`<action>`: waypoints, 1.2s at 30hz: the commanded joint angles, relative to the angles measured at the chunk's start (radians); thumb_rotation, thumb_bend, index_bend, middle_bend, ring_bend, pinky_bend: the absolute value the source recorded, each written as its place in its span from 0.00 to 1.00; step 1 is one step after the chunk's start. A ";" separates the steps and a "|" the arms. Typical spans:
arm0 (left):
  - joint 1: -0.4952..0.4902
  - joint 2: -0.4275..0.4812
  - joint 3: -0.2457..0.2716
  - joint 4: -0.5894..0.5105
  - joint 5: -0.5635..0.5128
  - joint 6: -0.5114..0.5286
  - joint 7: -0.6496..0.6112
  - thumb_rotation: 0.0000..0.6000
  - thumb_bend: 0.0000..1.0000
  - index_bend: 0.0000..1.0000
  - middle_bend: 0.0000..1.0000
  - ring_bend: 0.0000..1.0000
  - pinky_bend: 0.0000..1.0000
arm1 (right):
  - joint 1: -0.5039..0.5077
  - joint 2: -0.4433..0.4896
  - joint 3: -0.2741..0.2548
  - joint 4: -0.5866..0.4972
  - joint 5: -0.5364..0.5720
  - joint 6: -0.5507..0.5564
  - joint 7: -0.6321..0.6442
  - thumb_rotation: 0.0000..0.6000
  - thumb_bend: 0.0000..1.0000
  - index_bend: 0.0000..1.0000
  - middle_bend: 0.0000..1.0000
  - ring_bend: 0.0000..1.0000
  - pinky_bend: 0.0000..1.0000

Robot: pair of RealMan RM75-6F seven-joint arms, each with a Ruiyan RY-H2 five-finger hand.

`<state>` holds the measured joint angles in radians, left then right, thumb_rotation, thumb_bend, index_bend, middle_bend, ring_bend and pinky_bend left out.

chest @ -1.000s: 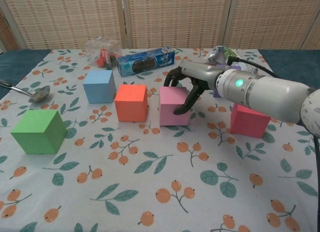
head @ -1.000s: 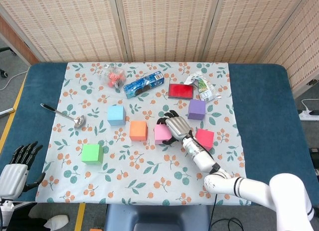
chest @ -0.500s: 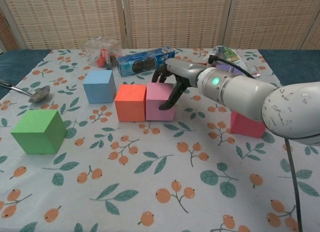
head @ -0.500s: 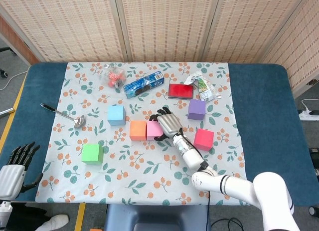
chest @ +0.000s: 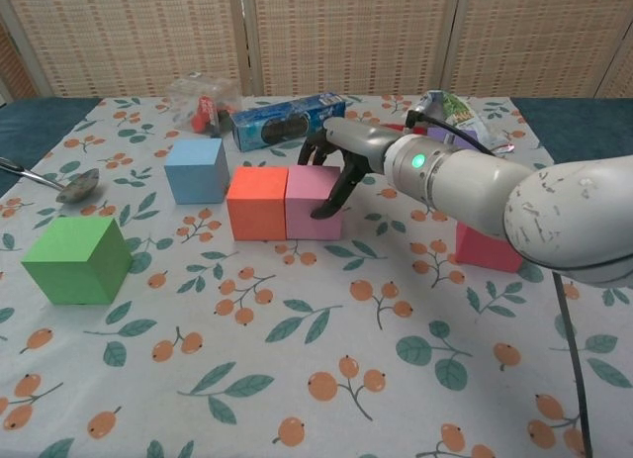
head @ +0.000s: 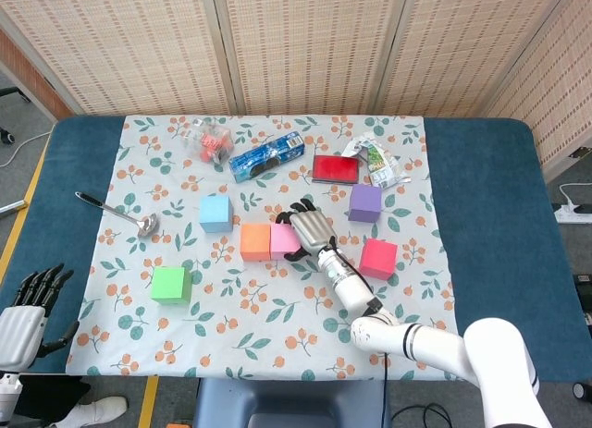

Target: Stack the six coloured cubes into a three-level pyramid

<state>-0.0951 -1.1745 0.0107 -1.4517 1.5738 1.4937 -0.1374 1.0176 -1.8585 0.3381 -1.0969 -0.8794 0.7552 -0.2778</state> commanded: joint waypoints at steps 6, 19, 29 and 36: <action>0.001 0.001 0.001 -0.001 0.001 0.001 0.002 1.00 0.34 0.08 0.00 0.00 0.00 | 0.004 0.009 0.002 -0.022 0.013 0.005 -0.009 1.00 0.14 0.32 0.37 0.12 0.00; 0.003 0.003 0.001 -0.006 0.001 0.001 0.005 1.00 0.34 0.08 0.00 0.00 0.00 | 0.004 0.019 -0.007 -0.039 0.031 0.010 -0.022 1.00 0.15 0.31 0.37 0.12 0.00; 0.004 0.000 0.003 0.001 -0.002 -0.004 -0.001 1.00 0.34 0.08 0.00 0.00 0.00 | 0.014 0.002 -0.008 -0.015 0.036 0.008 -0.023 1.00 0.15 0.31 0.37 0.12 0.00; 0.004 -0.004 0.003 0.010 -0.002 -0.005 -0.009 1.00 0.34 0.08 0.00 0.00 0.00 | 0.020 -0.010 -0.008 -0.002 0.033 0.005 -0.017 1.00 0.15 0.30 0.37 0.12 0.00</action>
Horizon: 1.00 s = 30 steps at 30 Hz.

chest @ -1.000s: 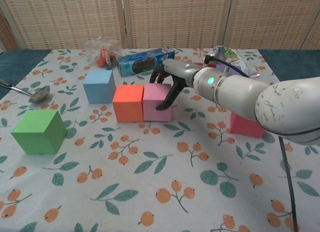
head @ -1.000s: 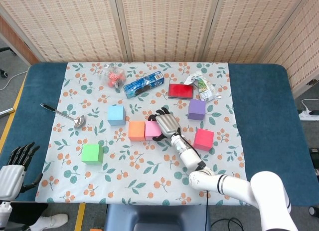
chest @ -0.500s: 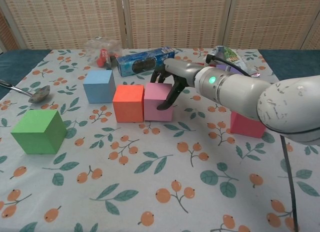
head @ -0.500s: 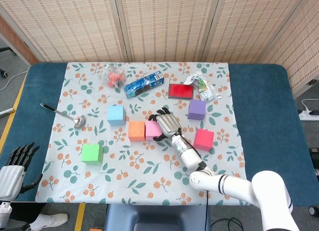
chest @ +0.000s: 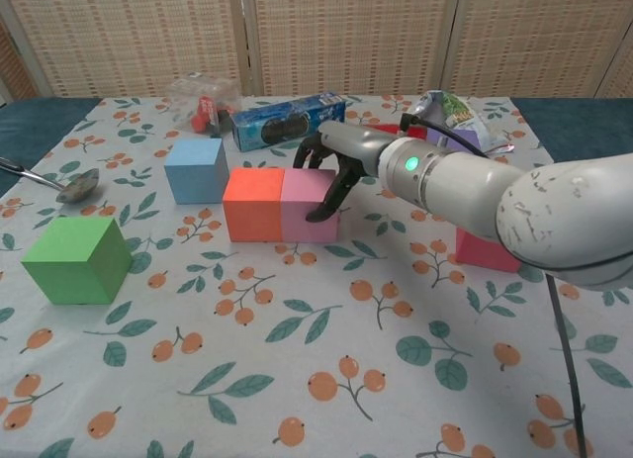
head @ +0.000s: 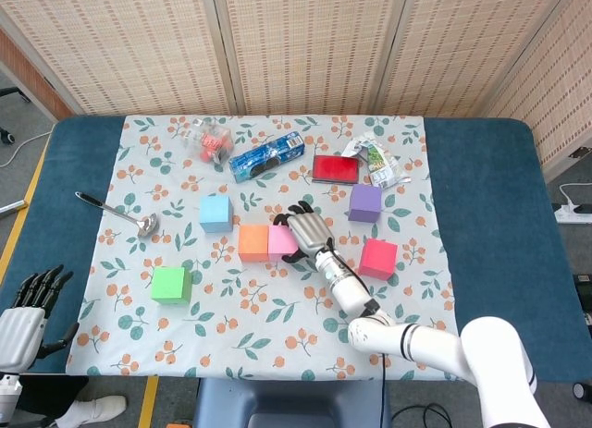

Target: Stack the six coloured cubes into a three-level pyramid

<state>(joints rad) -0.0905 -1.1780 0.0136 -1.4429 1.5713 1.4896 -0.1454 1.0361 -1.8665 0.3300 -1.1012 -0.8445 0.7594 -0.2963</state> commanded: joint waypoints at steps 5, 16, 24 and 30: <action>0.000 -0.004 0.000 0.007 0.001 0.000 -0.006 1.00 0.34 0.08 0.00 0.00 0.00 | 0.004 -0.007 0.001 0.010 -0.001 -0.002 0.003 1.00 0.15 0.30 0.37 0.12 0.00; 0.000 -0.004 -0.001 0.013 0.004 0.004 -0.006 1.00 0.34 0.08 0.00 0.00 0.00 | 0.002 0.001 -0.008 -0.002 -0.010 -0.006 0.002 1.00 0.14 0.06 0.27 0.01 0.00; -0.008 0.003 -0.001 0.002 0.014 -0.001 0.014 1.00 0.34 0.08 0.00 0.00 0.00 | -0.006 0.018 -0.014 -0.026 -0.010 -0.003 0.000 1.00 0.14 0.00 0.18 0.00 0.00; -0.037 0.028 -0.013 -0.030 0.037 -0.010 0.050 1.00 0.34 0.08 0.00 0.00 0.00 | -0.034 0.073 -0.023 -0.117 -0.025 0.032 -0.007 1.00 0.12 0.00 0.05 0.00 0.00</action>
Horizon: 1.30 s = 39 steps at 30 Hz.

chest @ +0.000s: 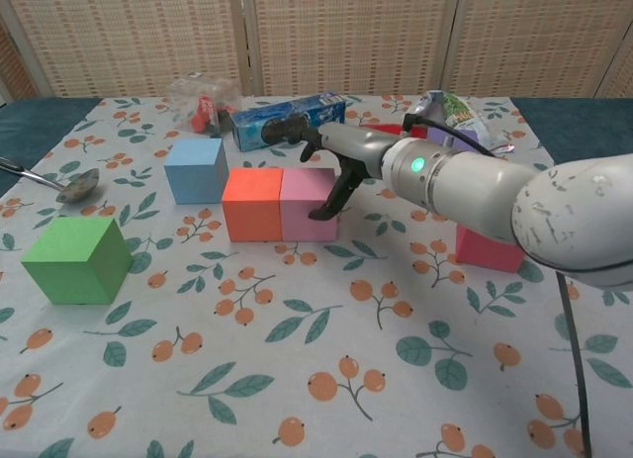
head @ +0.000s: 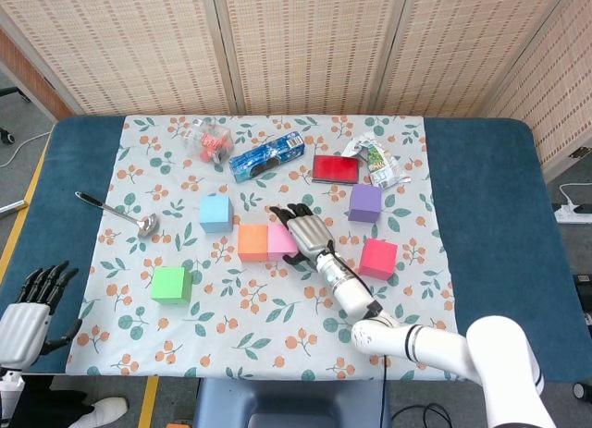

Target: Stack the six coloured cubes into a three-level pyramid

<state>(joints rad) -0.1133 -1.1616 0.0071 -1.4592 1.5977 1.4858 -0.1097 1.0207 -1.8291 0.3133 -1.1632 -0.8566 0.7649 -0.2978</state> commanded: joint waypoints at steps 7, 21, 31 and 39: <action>-0.102 0.075 -0.051 -0.086 0.044 -0.055 0.006 1.00 0.34 0.08 0.00 0.00 0.00 | -0.130 0.263 -0.023 -0.380 -0.082 0.172 -0.025 1.00 0.11 0.00 0.01 0.00 0.00; -0.459 0.029 -0.241 -0.127 -0.179 -0.479 0.251 1.00 0.35 0.08 0.01 0.00 0.01 | -0.468 0.689 -0.110 -0.764 -0.393 0.545 0.108 1.00 0.11 0.00 0.01 0.00 0.00; -0.678 -0.105 -0.296 0.080 -0.451 -0.800 0.240 1.00 0.35 0.07 0.01 0.00 0.02 | -0.576 0.747 -0.169 -0.721 -0.484 0.588 0.254 1.00 0.11 0.00 0.01 0.00 0.00; -0.796 -0.184 -0.277 0.242 -0.556 -0.979 0.222 1.00 0.35 0.02 0.00 0.00 0.02 | -0.591 0.736 -0.172 -0.674 -0.505 0.564 0.300 1.00 0.11 0.00 0.01 0.00 0.00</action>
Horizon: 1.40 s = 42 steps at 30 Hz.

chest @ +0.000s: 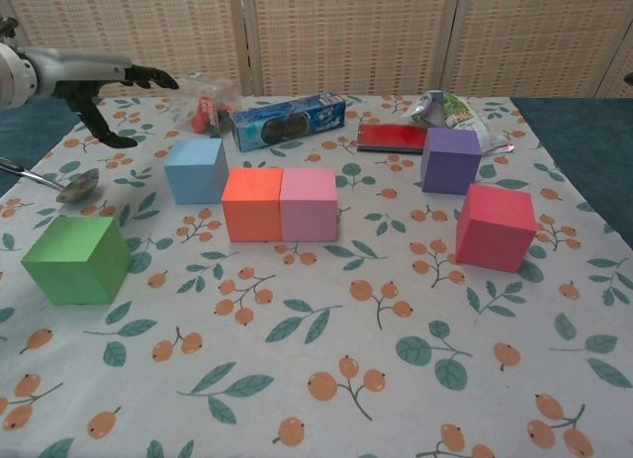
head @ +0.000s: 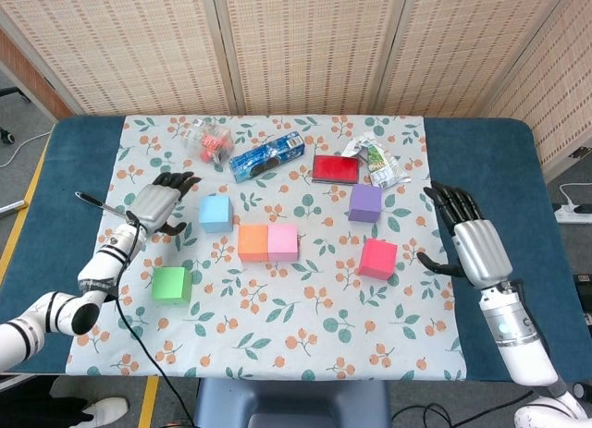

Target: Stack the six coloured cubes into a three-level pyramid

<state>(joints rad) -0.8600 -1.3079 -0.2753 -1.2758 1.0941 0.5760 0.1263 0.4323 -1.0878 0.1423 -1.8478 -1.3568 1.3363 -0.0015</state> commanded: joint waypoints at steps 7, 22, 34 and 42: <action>-0.104 -0.070 0.000 0.121 -0.112 -0.208 -0.118 1.00 0.35 0.00 0.00 0.00 0.02 | -0.013 -0.013 -0.002 0.037 -0.004 -0.023 0.011 1.00 0.11 0.00 0.01 0.00 0.00; -0.146 -0.162 0.038 0.232 -0.077 -0.207 -0.175 1.00 0.35 0.03 0.03 0.00 0.03 | -0.064 -0.022 -0.013 0.052 -0.015 -0.011 0.036 1.00 0.11 0.00 0.01 0.00 0.00; -0.153 -0.235 0.063 0.334 -0.097 -0.126 -0.144 1.00 0.34 0.25 0.29 0.24 0.15 | -0.089 -0.017 -0.007 0.046 -0.032 0.005 0.048 1.00 0.11 0.00 0.01 0.00 0.00; -0.082 -0.125 0.083 0.197 -0.046 -0.008 -0.132 1.00 0.34 0.31 0.36 0.31 0.19 | -0.096 -0.016 -0.005 0.048 -0.054 0.006 0.067 1.00 0.11 0.00 0.01 0.00 0.00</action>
<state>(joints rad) -0.9703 -1.4731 -0.2014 -1.0294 1.0301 0.5265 -0.0114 0.3366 -1.1045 0.1377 -1.8001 -1.4092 1.3420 0.0638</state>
